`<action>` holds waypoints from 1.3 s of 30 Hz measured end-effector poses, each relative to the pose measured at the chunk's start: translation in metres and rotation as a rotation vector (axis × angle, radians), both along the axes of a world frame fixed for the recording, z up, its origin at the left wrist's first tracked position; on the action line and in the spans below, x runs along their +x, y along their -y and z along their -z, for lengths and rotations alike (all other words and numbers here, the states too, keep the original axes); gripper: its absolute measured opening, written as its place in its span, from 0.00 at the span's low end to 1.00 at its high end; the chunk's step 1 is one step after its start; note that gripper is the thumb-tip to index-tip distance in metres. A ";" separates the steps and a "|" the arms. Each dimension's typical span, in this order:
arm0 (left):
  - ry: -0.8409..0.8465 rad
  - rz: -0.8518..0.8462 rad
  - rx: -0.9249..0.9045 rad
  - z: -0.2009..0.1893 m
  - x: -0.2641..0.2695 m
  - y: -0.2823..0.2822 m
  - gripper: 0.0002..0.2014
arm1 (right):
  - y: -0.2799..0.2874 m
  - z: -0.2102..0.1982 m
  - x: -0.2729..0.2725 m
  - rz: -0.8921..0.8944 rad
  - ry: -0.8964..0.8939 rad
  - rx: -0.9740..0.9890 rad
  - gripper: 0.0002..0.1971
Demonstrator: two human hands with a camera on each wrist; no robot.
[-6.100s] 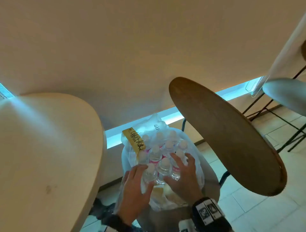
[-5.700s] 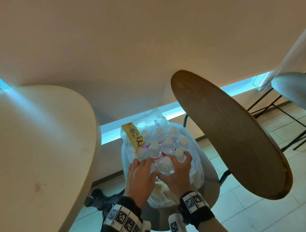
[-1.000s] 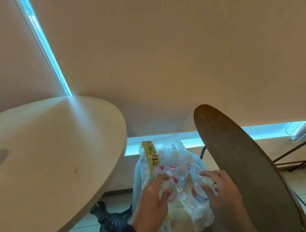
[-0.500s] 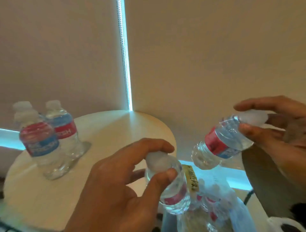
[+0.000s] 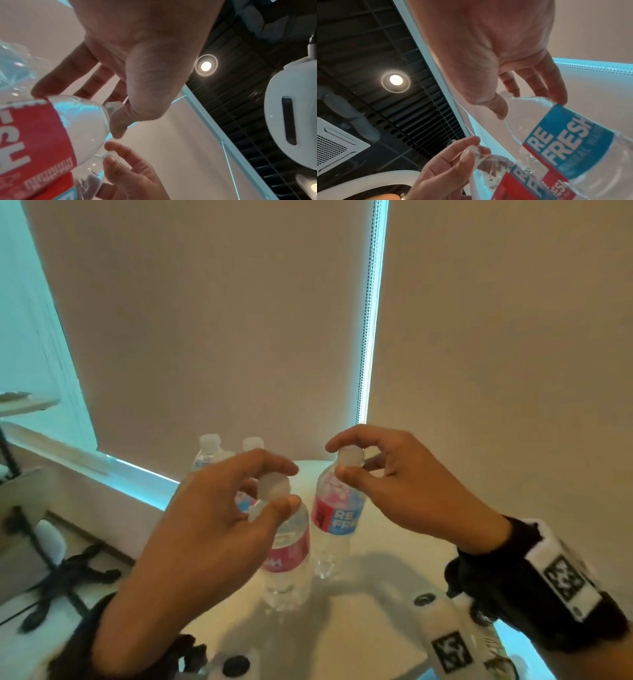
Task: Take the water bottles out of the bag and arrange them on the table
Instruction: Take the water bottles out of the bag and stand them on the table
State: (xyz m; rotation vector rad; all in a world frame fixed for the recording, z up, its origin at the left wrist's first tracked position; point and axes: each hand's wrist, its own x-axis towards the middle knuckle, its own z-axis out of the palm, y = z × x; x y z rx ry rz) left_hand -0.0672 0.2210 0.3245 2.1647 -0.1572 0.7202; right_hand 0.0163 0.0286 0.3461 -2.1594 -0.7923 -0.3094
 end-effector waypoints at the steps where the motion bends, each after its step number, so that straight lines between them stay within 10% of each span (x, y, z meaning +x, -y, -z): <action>1: -0.013 -0.021 0.005 0.002 0.004 -0.003 0.11 | -0.008 0.002 0.006 -0.002 0.008 -0.023 0.11; 21: -0.116 -0.090 0.140 0.007 0.038 -0.021 0.24 | -0.062 0.030 0.054 0.045 0.037 -0.056 0.18; 27: 0.168 -0.028 0.123 0.004 0.019 -0.003 0.20 | -0.029 0.026 0.032 0.149 -0.022 0.044 0.24; 33: 0.325 0.314 0.108 0.026 0.004 0.055 0.10 | 0.059 0.043 0.004 0.363 0.025 0.117 0.16; 39: 0.122 0.729 0.041 0.097 0.009 0.145 0.09 | 0.174 0.112 -0.032 0.692 -0.121 0.082 0.14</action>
